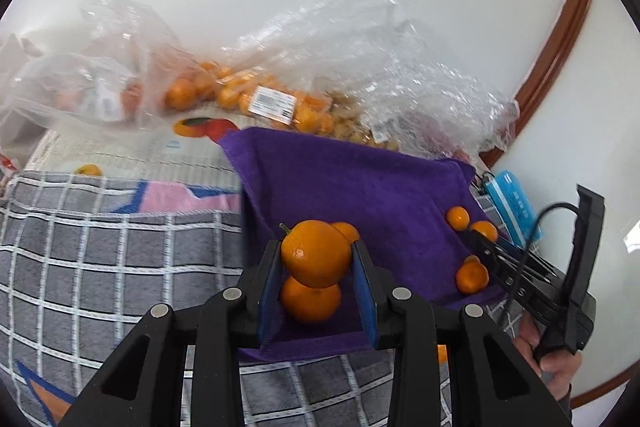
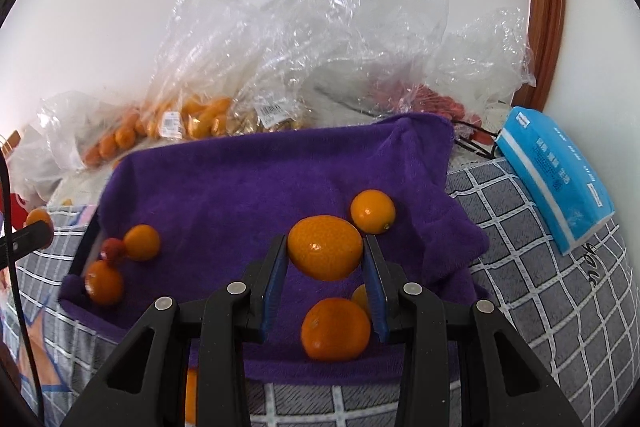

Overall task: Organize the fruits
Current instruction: 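Lower and open the right tool onto the towel while the left tool releases its orange there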

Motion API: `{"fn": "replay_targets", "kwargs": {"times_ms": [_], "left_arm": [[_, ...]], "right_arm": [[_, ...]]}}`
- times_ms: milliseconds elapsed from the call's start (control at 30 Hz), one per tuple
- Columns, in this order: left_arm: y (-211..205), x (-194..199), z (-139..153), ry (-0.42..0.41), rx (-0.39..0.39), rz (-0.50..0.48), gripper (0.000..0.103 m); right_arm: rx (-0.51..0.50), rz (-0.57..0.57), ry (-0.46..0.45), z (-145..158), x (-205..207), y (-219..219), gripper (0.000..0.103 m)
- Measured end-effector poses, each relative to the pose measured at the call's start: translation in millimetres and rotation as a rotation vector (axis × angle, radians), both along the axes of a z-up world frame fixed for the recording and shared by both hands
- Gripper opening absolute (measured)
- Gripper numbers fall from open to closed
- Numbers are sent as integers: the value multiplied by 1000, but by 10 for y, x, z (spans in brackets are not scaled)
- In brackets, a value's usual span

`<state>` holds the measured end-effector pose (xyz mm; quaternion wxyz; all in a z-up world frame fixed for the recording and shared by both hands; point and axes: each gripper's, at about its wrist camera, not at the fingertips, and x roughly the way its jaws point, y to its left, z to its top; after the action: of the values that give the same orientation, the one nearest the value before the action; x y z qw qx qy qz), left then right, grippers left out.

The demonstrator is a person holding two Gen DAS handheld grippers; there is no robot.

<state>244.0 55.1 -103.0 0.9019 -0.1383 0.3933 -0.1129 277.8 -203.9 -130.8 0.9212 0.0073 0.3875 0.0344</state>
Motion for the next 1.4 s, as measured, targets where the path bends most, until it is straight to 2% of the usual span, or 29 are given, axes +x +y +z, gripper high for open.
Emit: {"fn": "replay_targets", "kwargs": {"times_ms": [233, 500, 600, 667, 733, 933, 967, 1100, 1400], "left_arm": [[-329, 94, -219, 69, -31, -106, 32], [-514, 164, -389, 112, 17, -110, 32], [-559, 157, -393, 100, 35, -109, 32], [-570, 158, -392, 99, 36, -114, 32], [-589, 170, -402, 101, 39, -121, 33], [-641, 155, -399, 90, 73, -109, 33], [-644, 151, -398, 89, 77, -105, 34], [-626, 125, -354, 91, 64, -94, 49], [-404, -233, -149, 49, 56, -43, 53]], "right_arm": [[-2, -1, 38, -171, 107, -84, 37], [0, -4, 57, -267, 112, -129, 37], [-18, 3, 40, -230, 71, -119, 39], [-24, 3, 25, -183, 36, -123, 47], [-25, 1, 10, -130, -18, -143, 49], [-10, -17, -14, 16, -192, -244, 50], [-7, -20, -18, 41, -236, -261, 50], [3, -19, -20, 99, -372, -281, 50], [84, 53, 22, 85, -659, -67, 50]]}}
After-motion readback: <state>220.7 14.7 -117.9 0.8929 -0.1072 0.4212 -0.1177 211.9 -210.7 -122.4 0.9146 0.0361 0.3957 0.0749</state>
